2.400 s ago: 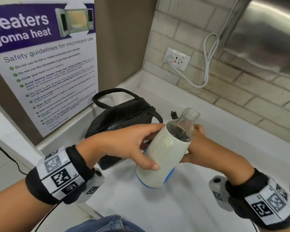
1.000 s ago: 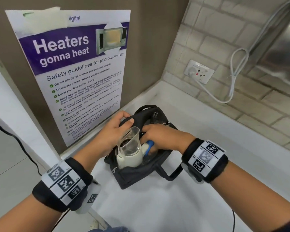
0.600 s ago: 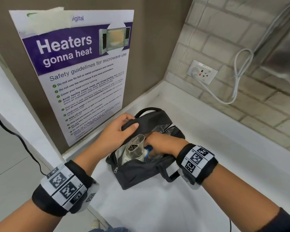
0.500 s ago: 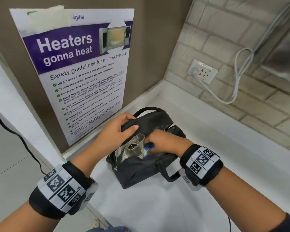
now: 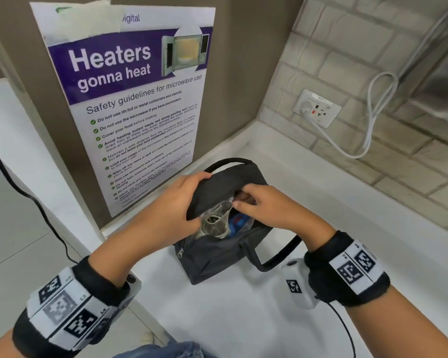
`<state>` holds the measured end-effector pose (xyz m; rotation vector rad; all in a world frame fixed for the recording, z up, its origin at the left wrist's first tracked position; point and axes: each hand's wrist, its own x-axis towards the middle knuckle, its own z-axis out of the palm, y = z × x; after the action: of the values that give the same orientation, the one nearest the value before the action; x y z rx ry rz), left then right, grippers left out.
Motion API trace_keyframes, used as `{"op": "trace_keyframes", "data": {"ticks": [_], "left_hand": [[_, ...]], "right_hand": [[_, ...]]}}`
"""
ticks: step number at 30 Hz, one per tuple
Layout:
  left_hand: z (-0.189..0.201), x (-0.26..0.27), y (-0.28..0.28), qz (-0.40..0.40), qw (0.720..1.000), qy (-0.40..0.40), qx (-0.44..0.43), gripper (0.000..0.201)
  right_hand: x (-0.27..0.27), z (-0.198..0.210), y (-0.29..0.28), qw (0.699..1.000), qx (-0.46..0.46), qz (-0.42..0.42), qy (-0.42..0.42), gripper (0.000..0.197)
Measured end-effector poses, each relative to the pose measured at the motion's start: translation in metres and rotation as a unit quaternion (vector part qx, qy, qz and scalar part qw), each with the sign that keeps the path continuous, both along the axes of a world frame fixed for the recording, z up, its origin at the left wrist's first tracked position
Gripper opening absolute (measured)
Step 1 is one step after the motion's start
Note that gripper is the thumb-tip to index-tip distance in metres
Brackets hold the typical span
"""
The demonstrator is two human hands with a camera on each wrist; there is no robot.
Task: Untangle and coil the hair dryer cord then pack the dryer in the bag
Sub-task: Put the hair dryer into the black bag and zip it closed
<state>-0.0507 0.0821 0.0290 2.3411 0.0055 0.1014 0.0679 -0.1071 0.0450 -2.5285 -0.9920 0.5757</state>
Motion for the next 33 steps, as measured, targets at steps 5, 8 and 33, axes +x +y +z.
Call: {"op": "trace_keyframes", "data": {"ticks": [5, 8, 33], "left_hand": [[-0.006, 0.004, -0.007, 0.115, 0.99, -0.079, 0.001, 0.037], [-0.007, 0.008, -0.008, 0.139, 0.983, -0.115, 0.024, 0.02], [-0.002, 0.029, -0.019, 0.108, 0.975, -0.19, -0.041, 0.011]], "right_hand": [[-0.014, 0.007, -0.004, 0.999, 0.027, 0.031, -0.036, 0.028], [-0.016, 0.004, -0.006, 0.996, -0.061, 0.048, -0.038, 0.043], [-0.011, -0.003, -0.005, 0.977, 0.187, 0.023, -0.103, 0.041]]}}
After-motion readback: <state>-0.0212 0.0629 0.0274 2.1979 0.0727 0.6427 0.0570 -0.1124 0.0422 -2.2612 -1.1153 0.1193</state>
